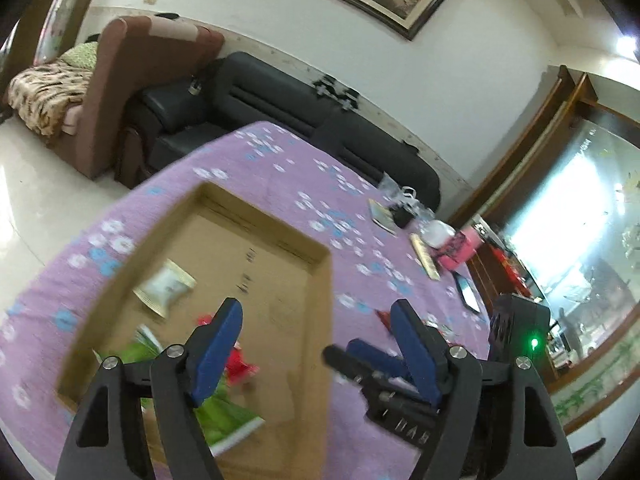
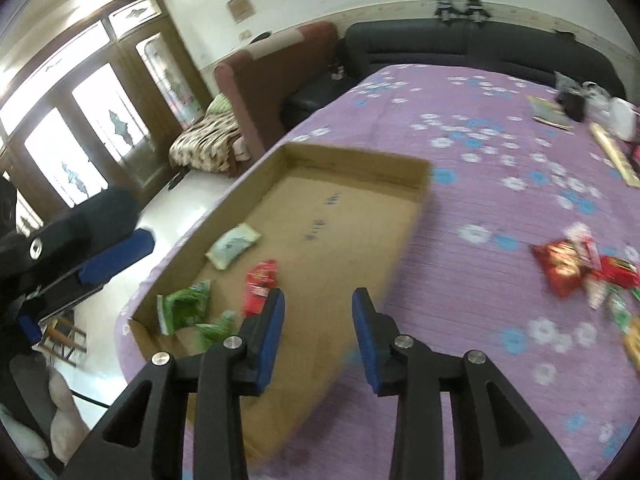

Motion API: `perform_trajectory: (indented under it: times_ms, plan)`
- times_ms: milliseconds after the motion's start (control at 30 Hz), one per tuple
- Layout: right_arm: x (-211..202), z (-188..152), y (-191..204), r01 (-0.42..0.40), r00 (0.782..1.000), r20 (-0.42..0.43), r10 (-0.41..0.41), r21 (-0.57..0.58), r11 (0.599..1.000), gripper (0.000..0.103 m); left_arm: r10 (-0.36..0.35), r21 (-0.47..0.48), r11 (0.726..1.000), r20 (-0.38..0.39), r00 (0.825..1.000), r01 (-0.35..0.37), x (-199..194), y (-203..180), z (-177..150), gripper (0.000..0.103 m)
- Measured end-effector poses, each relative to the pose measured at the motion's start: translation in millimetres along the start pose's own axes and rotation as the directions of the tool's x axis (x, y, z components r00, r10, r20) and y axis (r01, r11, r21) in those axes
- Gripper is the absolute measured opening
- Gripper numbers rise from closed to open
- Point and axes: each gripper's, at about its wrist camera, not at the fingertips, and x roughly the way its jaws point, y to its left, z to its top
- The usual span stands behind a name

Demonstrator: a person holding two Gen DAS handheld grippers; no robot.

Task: Organize snacks
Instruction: 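Grasp the red foil snack bag with the left gripper while the right gripper grasps a green-wrapped candy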

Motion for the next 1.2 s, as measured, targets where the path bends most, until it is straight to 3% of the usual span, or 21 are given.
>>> perform_trajectory:
  times_ms: [133,267,433,567,733,967,1067,1200]
  plan:
    - [-27,-11,-58,0.081,0.996,0.028,-0.084,0.076,0.994,0.035,-0.017,0.028,0.999,-0.037,0.999,0.018,10,-21,-18,0.080]
    - [-64,-23,-144,0.182,0.979,0.047,-0.199,0.245,0.952,0.034,-0.022,0.041,0.999,-0.082,0.996,0.025,24,-35,-31,0.080]
    - [-101,-37,-215,0.195,0.967,0.074,-0.245,0.409,0.891,0.034,-0.033,0.052,0.998,-0.136,0.990,0.041,43,-55,-46,0.080]
    - [-100,-34,-227,0.198,0.965,0.075,-0.251,0.415,0.888,0.034,-0.038,0.092,0.994,-0.175,0.984,0.055,56,-75,-58,0.080]
    - [-67,-20,-218,0.220,0.969,0.030,-0.246,0.355,0.908,0.034,-0.021,0.138,0.989,-0.193,0.981,0.049,58,-88,-68,0.080]
    - [-28,-15,-218,0.326,0.944,-0.046,-0.327,0.304,0.895,0.034,0.008,0.157,0.987,-0.188,0.982,0.022,55,-86,-68,0.080]
    - [-28,-17,-222,0.329,0.942,-0.042,-0.333,0.308,0.892,0.019,0.008,0.156,0.987,-0.197,0.980,0.023,61,-85,-66,0.080]
    - [-33,-23,-225,0.302,0.950,-0.027,-0.310,0.327,0.896,0.019,0.005,0.174,0.984,-0.218,0.976,0.033,72,-93,-67,0.080]
